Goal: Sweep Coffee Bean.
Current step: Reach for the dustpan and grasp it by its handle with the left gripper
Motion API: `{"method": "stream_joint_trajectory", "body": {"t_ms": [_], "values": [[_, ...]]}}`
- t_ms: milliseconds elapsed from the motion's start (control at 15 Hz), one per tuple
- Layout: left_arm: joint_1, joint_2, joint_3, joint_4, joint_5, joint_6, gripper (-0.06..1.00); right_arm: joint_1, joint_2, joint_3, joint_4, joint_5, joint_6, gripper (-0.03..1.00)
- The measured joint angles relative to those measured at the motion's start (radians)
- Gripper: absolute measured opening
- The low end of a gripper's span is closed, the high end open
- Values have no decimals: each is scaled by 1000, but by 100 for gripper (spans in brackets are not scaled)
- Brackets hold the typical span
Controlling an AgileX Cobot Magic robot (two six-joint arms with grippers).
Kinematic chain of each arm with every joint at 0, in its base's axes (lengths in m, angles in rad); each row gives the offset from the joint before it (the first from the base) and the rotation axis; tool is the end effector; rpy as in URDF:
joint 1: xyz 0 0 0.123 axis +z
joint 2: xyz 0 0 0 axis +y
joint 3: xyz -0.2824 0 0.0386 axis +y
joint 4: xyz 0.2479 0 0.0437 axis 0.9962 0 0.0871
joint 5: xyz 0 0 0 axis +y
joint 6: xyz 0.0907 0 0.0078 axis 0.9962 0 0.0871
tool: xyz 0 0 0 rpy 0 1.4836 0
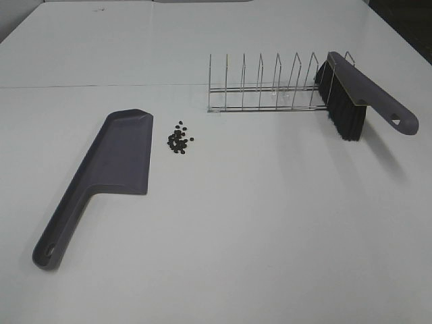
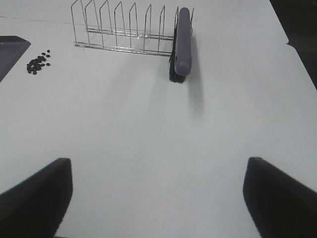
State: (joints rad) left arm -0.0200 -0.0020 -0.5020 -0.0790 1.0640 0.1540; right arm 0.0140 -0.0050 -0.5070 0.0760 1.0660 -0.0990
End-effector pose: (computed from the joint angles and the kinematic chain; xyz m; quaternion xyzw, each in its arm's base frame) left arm -0.0058 -0.0062 0.2777 0.0757 0.8490 -0.0045 0.5229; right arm -0.0069 0.0060 0.2788 -0.0498 0.8494 0.0156 0.5251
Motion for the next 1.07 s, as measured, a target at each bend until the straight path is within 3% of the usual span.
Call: {"method": "stream_joint_trajectory", "body": {"t_ms": [1067], "values": [[0, 0, 0, 0, 0, 0, 69, 0, 0, 0, 0, 0, 0, 79]]}}
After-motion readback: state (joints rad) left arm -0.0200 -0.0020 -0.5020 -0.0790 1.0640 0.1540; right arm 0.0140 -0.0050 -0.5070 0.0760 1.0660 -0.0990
